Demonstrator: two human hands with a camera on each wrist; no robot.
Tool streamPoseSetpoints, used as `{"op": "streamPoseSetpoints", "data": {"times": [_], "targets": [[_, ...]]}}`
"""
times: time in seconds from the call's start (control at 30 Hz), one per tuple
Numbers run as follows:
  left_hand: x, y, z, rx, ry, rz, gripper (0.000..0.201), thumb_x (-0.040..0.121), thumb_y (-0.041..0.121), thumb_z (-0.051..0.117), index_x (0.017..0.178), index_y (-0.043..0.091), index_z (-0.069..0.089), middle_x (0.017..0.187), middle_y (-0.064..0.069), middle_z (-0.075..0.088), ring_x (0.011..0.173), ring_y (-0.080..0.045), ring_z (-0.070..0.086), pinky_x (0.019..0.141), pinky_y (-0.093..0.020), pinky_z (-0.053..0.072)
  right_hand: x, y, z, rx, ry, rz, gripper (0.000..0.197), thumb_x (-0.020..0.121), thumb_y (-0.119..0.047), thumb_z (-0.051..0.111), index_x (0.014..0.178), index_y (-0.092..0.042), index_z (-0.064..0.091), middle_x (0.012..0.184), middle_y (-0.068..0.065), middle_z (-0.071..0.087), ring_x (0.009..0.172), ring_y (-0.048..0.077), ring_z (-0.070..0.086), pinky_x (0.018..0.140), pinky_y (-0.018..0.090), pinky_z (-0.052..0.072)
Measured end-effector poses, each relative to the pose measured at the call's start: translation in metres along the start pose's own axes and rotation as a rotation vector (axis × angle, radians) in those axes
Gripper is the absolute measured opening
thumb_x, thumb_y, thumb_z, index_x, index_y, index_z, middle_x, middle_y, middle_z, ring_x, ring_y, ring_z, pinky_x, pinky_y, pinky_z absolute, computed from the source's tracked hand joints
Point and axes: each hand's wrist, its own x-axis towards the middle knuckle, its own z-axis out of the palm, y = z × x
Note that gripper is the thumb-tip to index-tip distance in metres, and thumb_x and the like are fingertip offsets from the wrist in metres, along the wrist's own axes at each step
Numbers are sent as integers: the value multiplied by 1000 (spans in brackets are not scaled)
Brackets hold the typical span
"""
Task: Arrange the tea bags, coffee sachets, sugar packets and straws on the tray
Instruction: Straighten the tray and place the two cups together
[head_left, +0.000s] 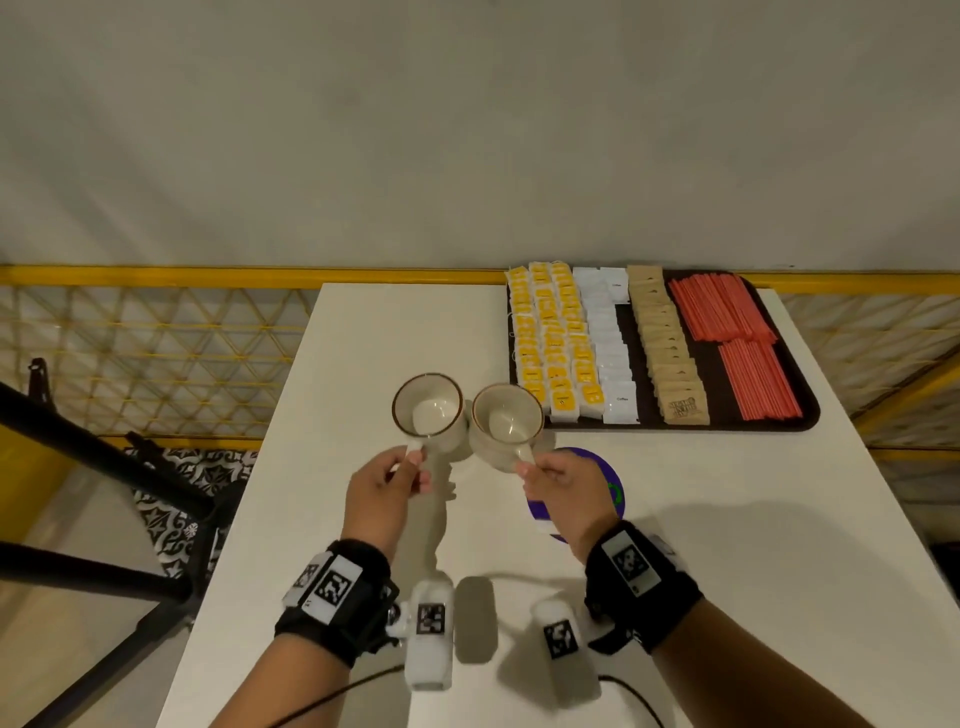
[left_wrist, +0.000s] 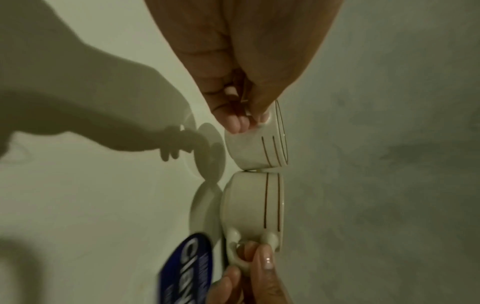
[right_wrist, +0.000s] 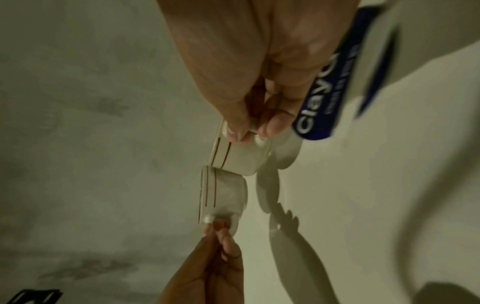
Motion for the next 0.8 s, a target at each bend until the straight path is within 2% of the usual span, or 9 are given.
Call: {"op": "streamPoseSetpoints", "data": {"times": [0.1,0.2,0.33,0.43,0.5,0.57,0.63,0.73,0.8], "targets": [[44,27,5,-47,19,45,19,95,15,55,82,13,68,64,-3,62,59,-11,58,80,-33,52,44,-30,10,38,36,-54,18,89,-16,66,75,-5,67,68,9,62,65,17,57,69,31,48],[93,48,16,-56,38,71,21,95,14,55,78,13,67,62,-3,60,56,-12,56,85,-36,52,100,-49,24,45,60,-88,24,89,-16,66,66,-11,64,61,6,59,58,16,53,64,31,42],[152,55,25,-45,68,34,20,93,15,58,74,13,67,61,-3,62,54,-11,59,93,-39,52,164,-58,45,9,75,-87,23,91,-16,62,77,0,68,66,11,60,65,22,56,66,35,42],[187,48,28,-7,82,12,23,92,16,59,71,15,66,62,-5,63,61,-20,60,93,-45,52,202,-58,58,-2,125,-69,33,90,-15,63,57,-17,60,55,3,55,65,25,52,64,36,41],[204,44,29,-7,83,-6,24,94,16,57,71,12,65,62,-7,62,57,-20,61,91,-47,53,220,-56,65,-56,151,-65,36,89,-18,64,55,-25,57,55,0,56,67,26,55,68,40,48],[216,41,30,-11,99,-18,24,94,16,57,72,11,65,60,-6,63,56,-21,64,88,-46,54,232,-55,68,-104,169,-63,35,88,-22,65,55,-27,55,59,1,59,72,29,61,77,44,52],[227,38,29,-18,116,-27,23,94,17,58,72,11,65,62,-6,65,64,-27,66,88,-47,54,242,-51,70,-151,163,-72,31,88,-25,65,58,-25,57,67,5,62,77,33,64,80,45,54],[238,36,29,-16,113,-27,23,94,17,58,72,10,65,65,-10,64,70,-31,67,90,-48,53,251,-46,72,-220,172,-103,28,90,-27,62,68,-11,65,72,13,67,77,34,64,78,44,53],[241,37,29,31,103,-9,26,94,19,56,70,11,64,64,-8,63,72,-32,69,90,-46,53,254,-44,74,-248,172,-122,27,91,-28,60,70,-12,67,74,11,68,79,32,64,77,39,53]]}}
